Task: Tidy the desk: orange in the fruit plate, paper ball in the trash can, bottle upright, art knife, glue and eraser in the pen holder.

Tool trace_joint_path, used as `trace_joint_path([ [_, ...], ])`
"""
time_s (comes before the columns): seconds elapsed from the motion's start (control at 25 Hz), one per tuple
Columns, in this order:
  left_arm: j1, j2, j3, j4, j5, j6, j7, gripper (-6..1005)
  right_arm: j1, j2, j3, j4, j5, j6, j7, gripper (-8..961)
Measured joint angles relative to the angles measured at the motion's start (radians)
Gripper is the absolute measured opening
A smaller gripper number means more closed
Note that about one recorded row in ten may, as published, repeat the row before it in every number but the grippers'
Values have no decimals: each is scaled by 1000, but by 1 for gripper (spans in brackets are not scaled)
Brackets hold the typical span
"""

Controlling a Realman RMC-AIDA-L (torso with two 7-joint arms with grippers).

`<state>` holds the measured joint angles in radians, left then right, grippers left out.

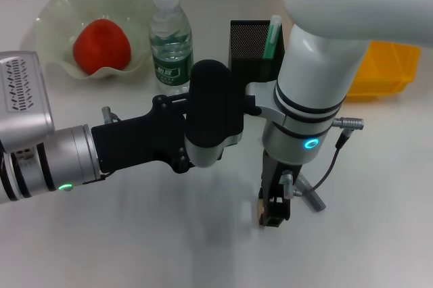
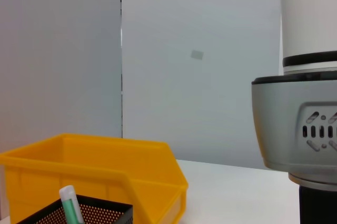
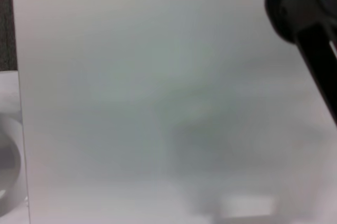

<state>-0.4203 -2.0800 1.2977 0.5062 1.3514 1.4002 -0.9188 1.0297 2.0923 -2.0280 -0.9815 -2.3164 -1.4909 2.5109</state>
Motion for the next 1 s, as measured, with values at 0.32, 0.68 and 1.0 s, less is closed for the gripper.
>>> trace_joint_path([
  [0.32,0,0,-3,2,-2,0,4,602,-16,-1,61,-21,-5,-47,0,381],
  [0.68,7,1,-7,3,-46,3,24,602,-138,-6,231,-189,-60,-134,-6,380],
  [1.0,9,4,-15,-1,-83,-18,40,602,-256,-12,363,-350,-98,-166,-11,380],
])
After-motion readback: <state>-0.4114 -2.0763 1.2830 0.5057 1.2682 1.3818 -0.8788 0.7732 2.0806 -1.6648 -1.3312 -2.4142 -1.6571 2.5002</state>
